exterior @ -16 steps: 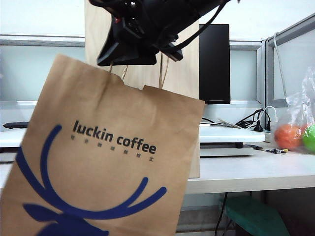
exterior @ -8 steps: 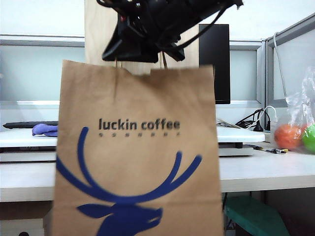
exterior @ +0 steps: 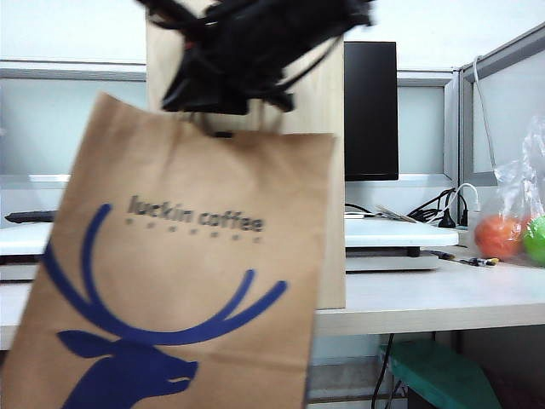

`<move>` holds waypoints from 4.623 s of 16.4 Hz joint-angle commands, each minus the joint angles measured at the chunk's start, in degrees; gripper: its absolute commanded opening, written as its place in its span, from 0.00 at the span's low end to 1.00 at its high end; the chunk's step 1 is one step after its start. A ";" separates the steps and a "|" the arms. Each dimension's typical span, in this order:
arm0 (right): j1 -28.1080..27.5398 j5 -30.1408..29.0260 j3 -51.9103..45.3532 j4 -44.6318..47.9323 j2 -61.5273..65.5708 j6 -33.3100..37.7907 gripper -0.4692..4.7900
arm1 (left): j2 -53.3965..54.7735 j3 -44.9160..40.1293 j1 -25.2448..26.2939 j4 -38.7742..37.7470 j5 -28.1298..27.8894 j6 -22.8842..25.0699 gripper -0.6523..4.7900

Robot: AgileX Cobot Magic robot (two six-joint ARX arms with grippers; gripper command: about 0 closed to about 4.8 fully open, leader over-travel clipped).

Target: Pick up the paper bag and hang it on the hook.

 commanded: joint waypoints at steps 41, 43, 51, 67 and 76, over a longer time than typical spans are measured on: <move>7.06 33.83 -9.79 -54.88 -76.30 -8.31 0.09 | 0.00 0.09 22.21 0.28 0.13 0.22 0.11; 7.04 35.39 -13.07 -54.84 -81.79 -8.33 0.09 | 0.00 0.09 22.21 0.28 0.24 0.24 0.11; 7.06 43.67 -21.94 -59.52 -90.68 -8.31 0.09 | 0.00 0.09 22.34 0.28 0.24 0.24 0.11; -8.15 43.78 -30.93 -54.12 -90.73 -8.33 0.09 | 0.00 0.09 25.81 0.28 0.26 0.24 0.11; -33.94 13.99 -60.11 -14.05 -90.84 -16.70 0.09 | 0.00 0.09 25.81 0.28 0.24 0.24 0.11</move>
